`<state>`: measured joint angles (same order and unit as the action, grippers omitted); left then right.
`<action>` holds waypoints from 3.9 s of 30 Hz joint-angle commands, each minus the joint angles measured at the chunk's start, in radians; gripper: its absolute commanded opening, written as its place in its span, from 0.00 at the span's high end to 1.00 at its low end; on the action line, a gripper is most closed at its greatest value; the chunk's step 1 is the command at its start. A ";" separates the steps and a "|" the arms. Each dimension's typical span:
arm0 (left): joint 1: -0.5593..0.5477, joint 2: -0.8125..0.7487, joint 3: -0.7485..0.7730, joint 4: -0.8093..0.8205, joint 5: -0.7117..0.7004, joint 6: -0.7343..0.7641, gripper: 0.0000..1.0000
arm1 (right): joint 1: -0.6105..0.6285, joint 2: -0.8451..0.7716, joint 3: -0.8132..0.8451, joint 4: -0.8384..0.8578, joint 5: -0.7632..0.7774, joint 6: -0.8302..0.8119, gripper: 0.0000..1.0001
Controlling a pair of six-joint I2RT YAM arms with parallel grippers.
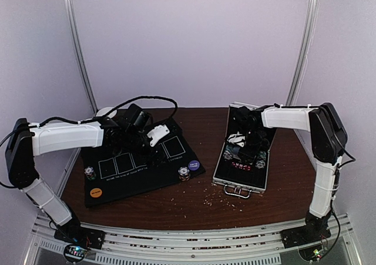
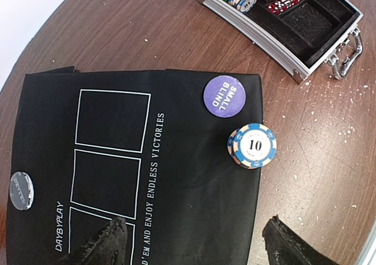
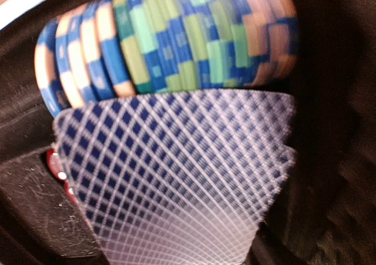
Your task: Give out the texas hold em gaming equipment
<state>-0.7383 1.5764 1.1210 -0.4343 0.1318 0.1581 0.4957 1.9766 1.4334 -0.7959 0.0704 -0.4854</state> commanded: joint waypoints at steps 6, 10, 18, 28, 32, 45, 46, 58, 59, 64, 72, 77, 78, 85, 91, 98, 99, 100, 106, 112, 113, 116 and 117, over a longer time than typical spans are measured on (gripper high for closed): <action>0.010 -0.003 -0.006 0.036 0.000 0.013 0.16 | -0.001 -0.025 -0.050 -0.007 -0.012 0.044 0.52; 0.009 -0.010 -0.001 0.038 0.004 0.010 0.16 | 0.009 -0.084 -0.049 -0.005 0.035 0.060 0.53; 0.064 -0.086 -0.003 0.129 0.079 -0.116 0.19 | 0.089 -0.254 -0.089 0.044 0.161 0.041 0.53; 0.104 -0.146 -0.072 0.420 0.305 -0.504 0.29 | 0.350 -0.346 -0.055 0.079 0.297 -0.006 0.53; 0.133 -0.151 -0.197 0.713 0.430 -0.707 0.24 | 0.460 -0.339 -0.017 0.136 0.284 -0.031 0.54; 0.133 -0.075 -0.415 1.231 0.610 -1.002 0.17 | 0.631 -0.219 0.108 0.237 0.275 -0.166 0.55; 0.133 -0.073 -0.427 1.260 0.622 -1.014 0.16 | 0.631 -0.211 0.112 0.237 0.272 -0.170 0.55; 0.133 0.013 -0.415 1.212 0.602 -1.000 0.16 | 0.641 -0.175 0.135 0.257 0.255 -0.182 0.55; 0.133 0.020 -0.409 1.212 0.609 -0.997 0.16 | 0.642 -0.175 0.137 0.258 0.254 -0.183 0.55; 0.114 0.023 -0.389 1.179 0.631 -0.931 0.17 | 0.642 -0.169 0.134 0.273 0.258 -0.189 0.55; 0.098 0.067 -0.366 1.133 0.652 -0.911 0.29 | 0.643 -0.159 0.146 0.298 0.256 -0.204 0.55; 0.092 0.074 -0.350 1.140 0.688 -0.897 0.41 | 0.643 -0.157 0.147 0.313 0.260 -0.216 0.55; 0.092 0.074 -0.348 1.138 0.695 -0.894 0.45 | 0.643 -0.155 0.147 0.316 0.263 -0.218 0.55; 0.090 0.077 -0.348 1.184 0.771 -0.910 0.89 | 0.644 -0.153 0.142 0.338 0.276 -0.221 0.56; 0.091 0.051 -0.363 1.214 0.786 -0.915 1.00 | 0.642 -0.166 0.107 0.363 0.289 -0.204 0.54; 0.090 0.001 -0.333 1.012 0.743 -0.747 1.00 | 0.601 -0.232 0.007 0.402 0.221 -0.124 0.00; 0.090 -0.004 -0.329 0.991 0.744 -0.728 1.00 | 0.593 -0.249 -0.014 0.420 0.194 -0.115 0.00; 0.090 -0.009 -0.328 0.978 0.747 -0.714 1.00 | 0.587 -0.265 -0.035 0.440 0.172 -0.109 0.00; 0.090 -0.016 -0.332 0.996 0.767 -0.727 1.00 | 0.580 -0.321 -0.138 0.528 0.096 -0.150 0.00; 0.091 -0.012 -0.332 1.025 0.777 -0.749 1.00 | 0.561 -0.311 -0.136 0.567 -0.021 -0.153 0.05; 0.091 -0.012 -0.334 1.031 0.779 -0.753 1.00 | 0.556 -0.305 -0.132 0.568 -0.040 -0.151 0.06; 0.090 -0.014 -0.335 1.052 0.784 -0.769 1.00 | 0.543 -0.279 -0.117 0.565 -0.065 -0.142 0.08; 0.089 -0.013 -0.337 1.057 0.784 -0.773 1.00 | 0.541 -0.272 -0.113 0.564 -0.066 -0.139 0.10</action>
<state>-0.6472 1.5864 0.7643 0.5522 0.8806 -0.6003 1.0569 1.6772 1.2964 -0.2592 0.0666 -0.6399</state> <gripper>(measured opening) 0.091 0.924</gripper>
